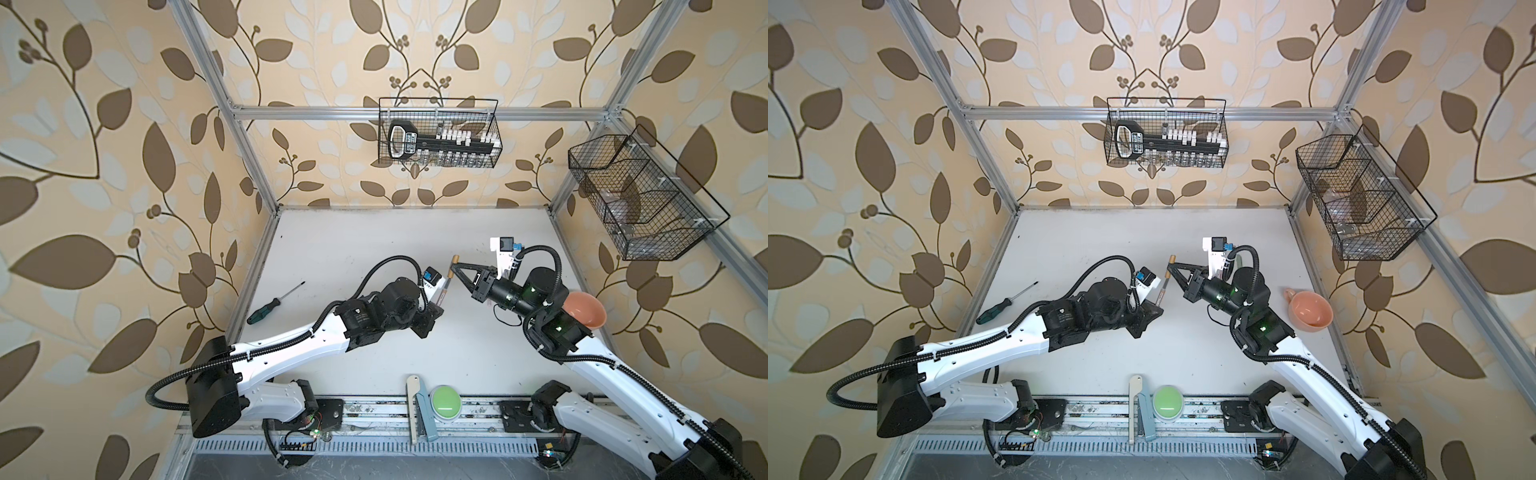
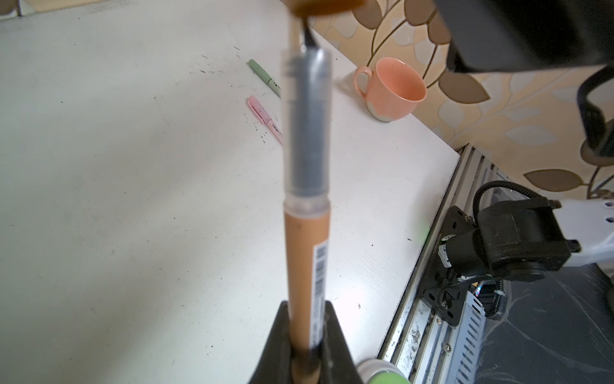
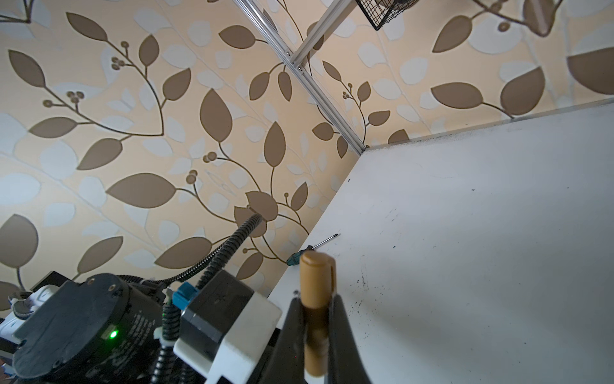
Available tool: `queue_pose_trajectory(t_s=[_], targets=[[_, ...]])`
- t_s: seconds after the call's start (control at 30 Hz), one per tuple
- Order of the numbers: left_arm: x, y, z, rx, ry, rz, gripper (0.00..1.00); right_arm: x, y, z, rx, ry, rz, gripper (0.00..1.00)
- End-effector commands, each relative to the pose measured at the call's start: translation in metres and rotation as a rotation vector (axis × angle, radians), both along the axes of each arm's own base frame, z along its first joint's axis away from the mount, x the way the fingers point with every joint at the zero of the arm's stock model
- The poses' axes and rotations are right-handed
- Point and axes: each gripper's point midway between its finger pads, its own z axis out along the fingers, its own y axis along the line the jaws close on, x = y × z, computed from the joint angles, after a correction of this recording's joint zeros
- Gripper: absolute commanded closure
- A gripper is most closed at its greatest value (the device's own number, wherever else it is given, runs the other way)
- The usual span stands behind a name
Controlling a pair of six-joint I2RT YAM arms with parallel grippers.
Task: Insert the pens into the pen caps
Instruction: 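Lower the tan cap onto the pen nib with the right gripper, then push the tan cap down over the pen nib with the right gripper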
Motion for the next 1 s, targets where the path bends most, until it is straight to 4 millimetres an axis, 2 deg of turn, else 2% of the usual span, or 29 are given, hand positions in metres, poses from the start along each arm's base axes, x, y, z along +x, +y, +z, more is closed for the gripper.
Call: queue_pose_trajectory(t_s=[0.0,0.57,0.87,0.97], targets=[[-0.004,-0.001,0.022,-0.041,-0.051,-0.025,1.00,0.001,0.000,-0.011,-0.006,0.021,-0.007,1.00],[-0.003,0.005,0.031,-0.054,-0.079,-0.007,1.00,-0.003,-0.001,-0.015,-0.015,0.027,-0.007,1.00],[-0.002,0.004,0.036,-0.070,-0.090,-0.008,1.00,-0.007,0.000,-0.009,0.007,0.018,0.002,1.00],[-0.003,0.002,0.035,-0.073,-0.081,-0.015,1.00,-0.005,-0.003,0.002,0.010,-0.007,-0.009,1.00]])
